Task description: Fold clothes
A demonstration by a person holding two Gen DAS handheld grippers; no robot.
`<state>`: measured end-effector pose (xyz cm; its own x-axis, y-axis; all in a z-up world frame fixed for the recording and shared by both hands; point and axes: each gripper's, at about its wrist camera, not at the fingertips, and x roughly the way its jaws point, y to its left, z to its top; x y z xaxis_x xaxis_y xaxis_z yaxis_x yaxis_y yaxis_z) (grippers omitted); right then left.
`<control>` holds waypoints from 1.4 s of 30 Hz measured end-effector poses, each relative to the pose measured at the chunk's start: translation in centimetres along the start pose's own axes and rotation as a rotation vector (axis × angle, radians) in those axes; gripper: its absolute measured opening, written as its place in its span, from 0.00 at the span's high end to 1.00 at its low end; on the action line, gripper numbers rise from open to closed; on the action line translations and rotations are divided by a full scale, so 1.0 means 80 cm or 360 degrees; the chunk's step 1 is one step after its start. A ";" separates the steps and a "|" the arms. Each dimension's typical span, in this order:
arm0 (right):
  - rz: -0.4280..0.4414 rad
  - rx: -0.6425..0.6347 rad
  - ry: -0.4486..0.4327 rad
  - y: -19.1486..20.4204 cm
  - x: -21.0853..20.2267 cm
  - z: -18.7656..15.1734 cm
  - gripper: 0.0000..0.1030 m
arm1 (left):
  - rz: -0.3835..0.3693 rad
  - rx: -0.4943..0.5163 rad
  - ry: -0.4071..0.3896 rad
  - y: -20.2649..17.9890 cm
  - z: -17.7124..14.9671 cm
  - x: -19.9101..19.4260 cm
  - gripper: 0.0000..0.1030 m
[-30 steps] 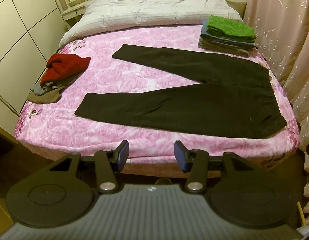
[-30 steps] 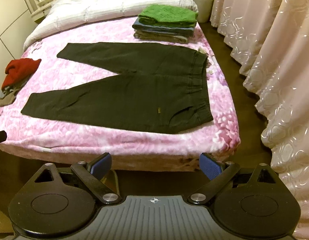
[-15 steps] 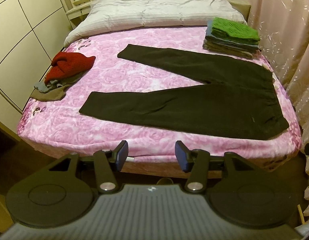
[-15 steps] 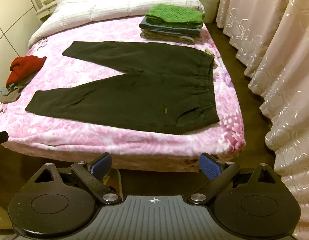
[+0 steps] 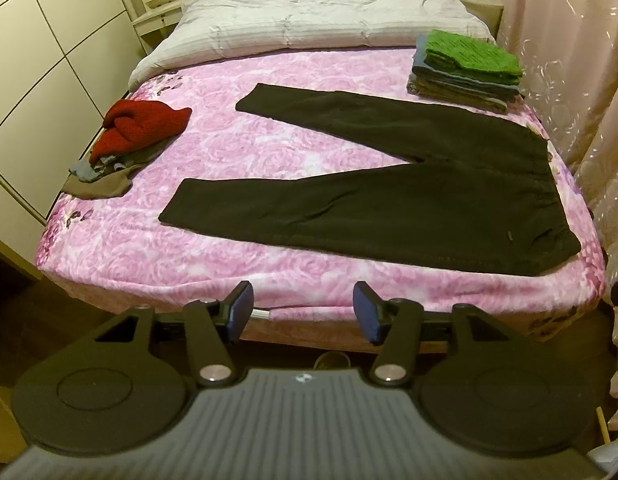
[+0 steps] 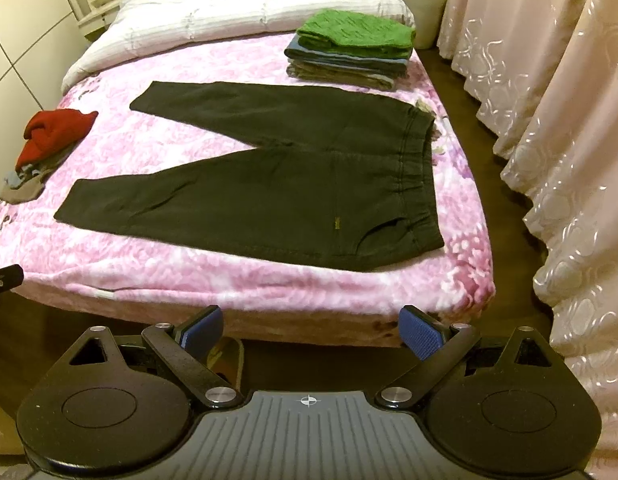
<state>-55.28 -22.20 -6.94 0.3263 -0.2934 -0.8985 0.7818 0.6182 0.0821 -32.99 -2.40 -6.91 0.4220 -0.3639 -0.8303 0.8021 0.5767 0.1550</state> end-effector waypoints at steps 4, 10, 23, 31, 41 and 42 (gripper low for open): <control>-0.0013 0.0019 0.0017 0.001 0.007 0.007 0.06 | -0.0023 0.0027 0.0013 -0.002 0.010 0.012 0.50; -0.0043 0.0054 0.0050 0.012 0.026 0.027 0.06 | -0.0062 0.0054 0.0044 0.005 0.036 0.045 0.50; -0.0130 0.0161 0.0065 0.075 0.090 0.132 0.06 | -0.0203 0.0175 0.0070 0.054 0.161 0.144 0.35; -0.0181 0.0327 0.0110 0.109 0.120 0.186 0.06 | -0.0299 0.0338 0.0074 0.082 0.236 0.199 0.32; -0.0273 0.0519 0.0192 0.137 0.155 0.214 0.06 | -0.0386 0.0489 0.0136 0.103 0.281 0.261 0.32; -0.0276 0.0525 0.0203 0.140 0.159 0.214 0.06 | -0.0390 0.0499 0.0145 0.104 0.283 0.266 0.32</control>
<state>-33.29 -31.48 -10.05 0.1220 -0.2673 -0.9558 0.9552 0.2934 0.0399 -7.75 -21.91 -11.18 0.1743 -0.3884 -0.9049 0.9702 0.2250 0.0903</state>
